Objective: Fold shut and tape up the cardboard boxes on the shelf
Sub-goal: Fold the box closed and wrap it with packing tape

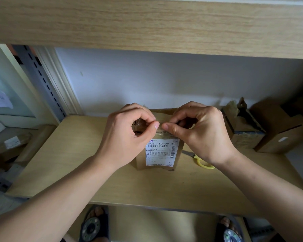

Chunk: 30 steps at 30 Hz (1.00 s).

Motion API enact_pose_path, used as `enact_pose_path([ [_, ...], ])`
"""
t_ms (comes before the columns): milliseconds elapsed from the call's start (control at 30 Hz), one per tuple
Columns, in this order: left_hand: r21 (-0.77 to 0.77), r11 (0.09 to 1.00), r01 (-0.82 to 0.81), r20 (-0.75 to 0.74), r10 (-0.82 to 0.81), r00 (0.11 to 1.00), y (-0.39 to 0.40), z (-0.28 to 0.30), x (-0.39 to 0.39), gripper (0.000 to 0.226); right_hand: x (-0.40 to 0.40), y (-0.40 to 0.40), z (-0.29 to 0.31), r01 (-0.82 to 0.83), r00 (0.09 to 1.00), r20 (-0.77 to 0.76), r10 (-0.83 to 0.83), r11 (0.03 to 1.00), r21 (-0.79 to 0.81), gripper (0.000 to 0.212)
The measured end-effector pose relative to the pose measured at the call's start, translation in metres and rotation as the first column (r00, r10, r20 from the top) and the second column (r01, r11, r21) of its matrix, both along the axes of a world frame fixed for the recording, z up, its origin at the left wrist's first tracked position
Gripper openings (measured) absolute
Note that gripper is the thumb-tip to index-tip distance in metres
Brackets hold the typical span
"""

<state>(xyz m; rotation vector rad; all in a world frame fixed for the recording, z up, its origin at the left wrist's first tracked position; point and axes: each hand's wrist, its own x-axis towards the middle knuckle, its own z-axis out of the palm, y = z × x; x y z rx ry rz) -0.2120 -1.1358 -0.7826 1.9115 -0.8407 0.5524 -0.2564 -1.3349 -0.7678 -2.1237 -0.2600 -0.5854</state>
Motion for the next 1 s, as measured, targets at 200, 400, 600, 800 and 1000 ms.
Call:
enact_pose_path([
  [200,-0.015,1.000,-0.017,0.024,0.018,1.000,-0.002,-0.001,0.000,0.011,0.002,0.001,0.002,0.029,0.999,-0.019,-0.029,1.000,0.009,0.016],
  [400,-0.020,0.998,-0.056,0.034,0.057,0.998,-0.005,-0.002,-0.001,0.013,0.002,0.003,0.004,0.061,0.997,-0.044,-0.060,0.998,0.022,0.019],
  [600,-0.025,0.998,-0.054,-0.006,0.054,0.999,-0.005,0.000,-0.001,0.014,-0.001,0.006,0.005,0.087,0.994,-0.076,-0.083,0.995,0.050,0.025],
  [800,-0.056,0.993,-0.100,-0.120,0.092,0.988,-0.008,-0.002,-0.002,0.023,-0.001,0.007,0.004,0.123,0.987,-0.115,-0.112,0.988,0.094,0.033],
  [1000,-0.166,0.983,-0.078,-0.212,0.042,0.976,-0.015,-0.005,0.001,0.021,0.004,0.006,0.001,0.085,0.993,-0.092,-0.074,0.989,0.124,0.031],
])
